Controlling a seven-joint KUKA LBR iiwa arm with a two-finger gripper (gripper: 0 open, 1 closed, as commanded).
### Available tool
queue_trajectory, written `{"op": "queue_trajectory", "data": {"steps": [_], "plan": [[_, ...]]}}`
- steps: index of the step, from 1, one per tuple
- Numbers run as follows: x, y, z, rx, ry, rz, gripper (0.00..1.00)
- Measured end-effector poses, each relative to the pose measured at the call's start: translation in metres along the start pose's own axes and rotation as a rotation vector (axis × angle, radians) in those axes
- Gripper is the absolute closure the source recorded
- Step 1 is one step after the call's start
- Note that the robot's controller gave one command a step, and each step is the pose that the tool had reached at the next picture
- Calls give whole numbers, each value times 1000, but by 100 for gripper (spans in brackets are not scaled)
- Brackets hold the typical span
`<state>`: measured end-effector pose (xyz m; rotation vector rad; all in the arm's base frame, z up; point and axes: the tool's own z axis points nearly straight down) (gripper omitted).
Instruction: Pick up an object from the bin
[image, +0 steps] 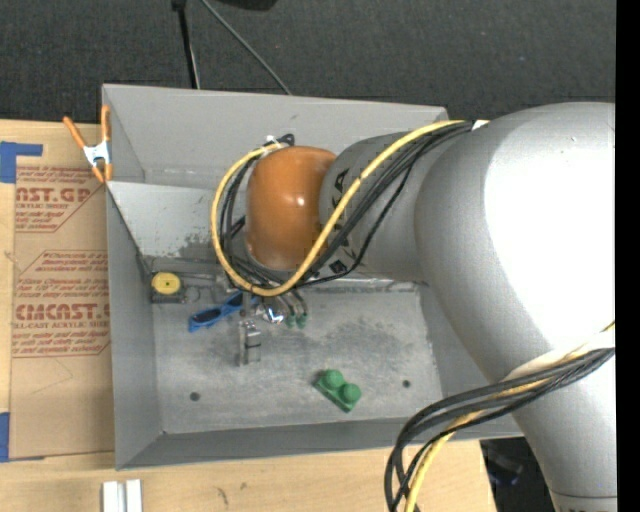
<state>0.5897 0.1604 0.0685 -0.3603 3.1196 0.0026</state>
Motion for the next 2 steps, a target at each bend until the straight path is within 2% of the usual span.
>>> {"op": "queue_trajectory", "data": {"steps": [1, 2], "plan": [[0, 0, 0, 0, -1, 1, 100], [-2, 0, -65, 1, -8, 1, 100]]}}
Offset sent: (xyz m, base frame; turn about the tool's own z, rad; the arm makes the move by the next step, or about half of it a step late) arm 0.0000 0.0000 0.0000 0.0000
